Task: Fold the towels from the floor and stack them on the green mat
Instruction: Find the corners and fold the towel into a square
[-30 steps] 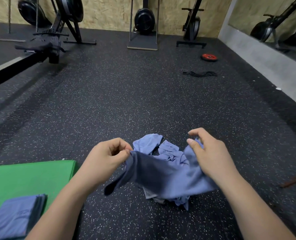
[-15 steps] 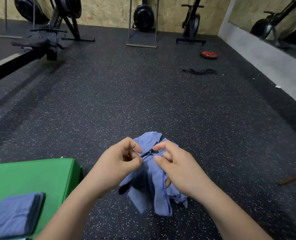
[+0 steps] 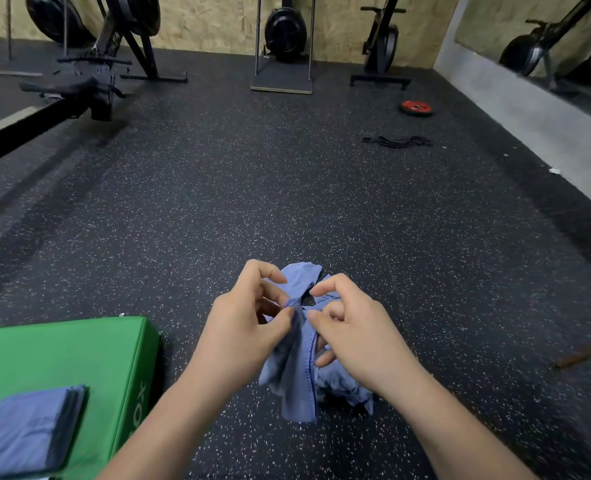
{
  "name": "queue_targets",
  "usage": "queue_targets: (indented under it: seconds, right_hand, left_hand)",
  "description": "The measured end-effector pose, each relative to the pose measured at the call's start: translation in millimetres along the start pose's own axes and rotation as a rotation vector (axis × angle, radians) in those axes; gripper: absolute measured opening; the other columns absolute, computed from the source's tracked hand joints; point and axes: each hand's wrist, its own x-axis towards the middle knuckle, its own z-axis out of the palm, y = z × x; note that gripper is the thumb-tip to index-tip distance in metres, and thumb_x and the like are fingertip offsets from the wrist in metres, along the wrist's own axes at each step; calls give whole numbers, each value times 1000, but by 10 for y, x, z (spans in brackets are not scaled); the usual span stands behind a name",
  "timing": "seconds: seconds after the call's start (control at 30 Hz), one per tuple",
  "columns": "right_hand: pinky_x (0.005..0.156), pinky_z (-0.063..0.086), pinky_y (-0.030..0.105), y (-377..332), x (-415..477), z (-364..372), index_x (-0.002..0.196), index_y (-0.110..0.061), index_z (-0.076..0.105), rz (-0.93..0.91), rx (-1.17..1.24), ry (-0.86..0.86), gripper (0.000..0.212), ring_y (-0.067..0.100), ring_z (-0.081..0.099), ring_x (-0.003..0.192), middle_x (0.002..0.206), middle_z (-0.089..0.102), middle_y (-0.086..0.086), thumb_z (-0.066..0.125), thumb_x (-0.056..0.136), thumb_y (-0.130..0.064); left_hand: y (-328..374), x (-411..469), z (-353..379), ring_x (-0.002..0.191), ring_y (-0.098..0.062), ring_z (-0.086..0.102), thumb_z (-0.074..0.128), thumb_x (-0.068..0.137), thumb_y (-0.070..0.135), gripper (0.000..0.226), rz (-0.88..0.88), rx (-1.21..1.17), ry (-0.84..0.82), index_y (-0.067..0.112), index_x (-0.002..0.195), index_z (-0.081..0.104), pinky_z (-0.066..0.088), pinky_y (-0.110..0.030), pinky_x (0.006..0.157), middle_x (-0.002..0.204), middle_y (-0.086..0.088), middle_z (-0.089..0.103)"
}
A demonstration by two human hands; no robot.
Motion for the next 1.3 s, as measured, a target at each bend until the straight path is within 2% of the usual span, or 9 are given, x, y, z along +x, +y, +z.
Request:
queue_targets:
  seconds: [0.23,0.37,0.47,0.63,0.8,0.9,1.03,1.2,1.3]
  right_hand:
    - [78,65,54,16,19,98,110,-29,60,7,86,-22,12,21,76,64,67,65,-5,61,106,-17]
    - [82,67,53,-6,27,123,116,-11,66,110,371,-56,26,25,76,76,77,71,7,47,104,2]
    - [90,66,52,-15,18,127,119,-7,68,131,428,-94,31,21,73,73,71,68,3,47,102,6]
    - [88,67,46,5,20,136,117,-16,73,86,386,-81,28,22,75,78,74,63,8,58,103,3]
    - [64,58,30,3,46,74,100,-22,76,15,142,18,9,9,69,62,68,70,-4,69,102,-15]
    - [62,42,20,13,53,36,89,-25,74,-121,-103,143,8,4,55,63,68,62,-9,74,97,-23]
    - [75,39,9,-1,58,-60,85,-25,69,-261,-181,248,13,3,60,88,88,60,-12,74,96,-22]
    - [83,49,23,50,87,-141,86,-22,68,-263,-183,240,12,8,67,89,90,72,-11,73,97,-25]
    - [81,50,22,40,69,-130,86,-22,69,-263,-156,195,12,7,68,85,85,73,-12,74,97,-25]
  left_hand:
    - [78,-49,15,80,-8,72,82,92,17,33,49,137,10,35,107,59,56,-28,74,94,21,74]
    - [104,-57,-18,80,-8,72,83,91,20,33,94,201,-6,38,105,60,54,-27,73,94,28,74]
    - [89,-46,-46,83,-2,72,85,90,20,32,123,240,3,38,105,63,55,-28,75,94,34,73]
    - [56,-49,-62,91,-2,74,82,92,17,29,181,238,-9,39,107,71,58,-32,80,97,35,75]
    - [82,-52,-90,77,3,66,77,90,4,38,214,239,-55,37,107,74,47,-11,73,94,36,69]
    - [62,-45,-94,84,-6,68,75,90,6,33,200,257,-59,36,102,66,55,-24,77,96,26,69]
    - [-18,-17,-113,81,-9,65,74,89,14,25,219,381,-33,36,97,62,57,-35,76,92,20,66]
    - [-27,-31,-57,84,-7,65,60,87,30,16,247,381,-64,36,96,71,55,-35,78,95,19,66]
    - [24,-70,36,85,-7,61,59,90,48,17,241,376,-91,32,92,65,54,-37,78,93,15,60]
